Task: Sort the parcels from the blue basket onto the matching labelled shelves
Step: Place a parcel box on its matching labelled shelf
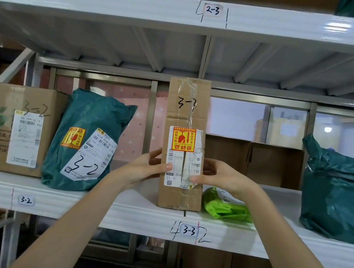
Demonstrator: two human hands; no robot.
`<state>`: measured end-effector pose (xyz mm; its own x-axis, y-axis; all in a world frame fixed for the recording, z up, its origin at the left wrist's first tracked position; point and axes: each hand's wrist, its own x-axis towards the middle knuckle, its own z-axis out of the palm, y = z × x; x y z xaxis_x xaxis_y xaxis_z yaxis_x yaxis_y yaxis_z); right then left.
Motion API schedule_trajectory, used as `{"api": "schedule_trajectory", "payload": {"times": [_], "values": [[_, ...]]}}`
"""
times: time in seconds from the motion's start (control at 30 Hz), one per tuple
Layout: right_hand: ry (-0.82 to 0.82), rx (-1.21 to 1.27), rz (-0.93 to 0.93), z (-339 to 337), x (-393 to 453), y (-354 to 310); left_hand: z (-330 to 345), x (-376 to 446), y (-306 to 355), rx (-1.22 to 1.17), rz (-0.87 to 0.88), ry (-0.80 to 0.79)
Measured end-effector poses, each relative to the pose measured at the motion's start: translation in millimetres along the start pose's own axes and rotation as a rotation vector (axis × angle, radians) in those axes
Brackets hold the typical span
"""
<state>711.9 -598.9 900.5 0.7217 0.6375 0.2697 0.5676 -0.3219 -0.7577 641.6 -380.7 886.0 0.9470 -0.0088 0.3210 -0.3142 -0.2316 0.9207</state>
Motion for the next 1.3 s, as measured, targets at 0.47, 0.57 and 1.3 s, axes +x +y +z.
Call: {"api": "schedule_trajectory", "payload": {"times": [0.47,0.57,1.3], "values": [[0.444,-0.344,-0.190,65,-91,-57,-3,-93,0,0.484,0.139,0.379],[0.303,-0.464,-0.340,108,-84,-70,-10,-113,-4,0.652,0.214,0.394],[-0.823,-0.798,-0.699,543,-88,-116,-147,-488,-171,1.149,-1.367,0.377]]}}
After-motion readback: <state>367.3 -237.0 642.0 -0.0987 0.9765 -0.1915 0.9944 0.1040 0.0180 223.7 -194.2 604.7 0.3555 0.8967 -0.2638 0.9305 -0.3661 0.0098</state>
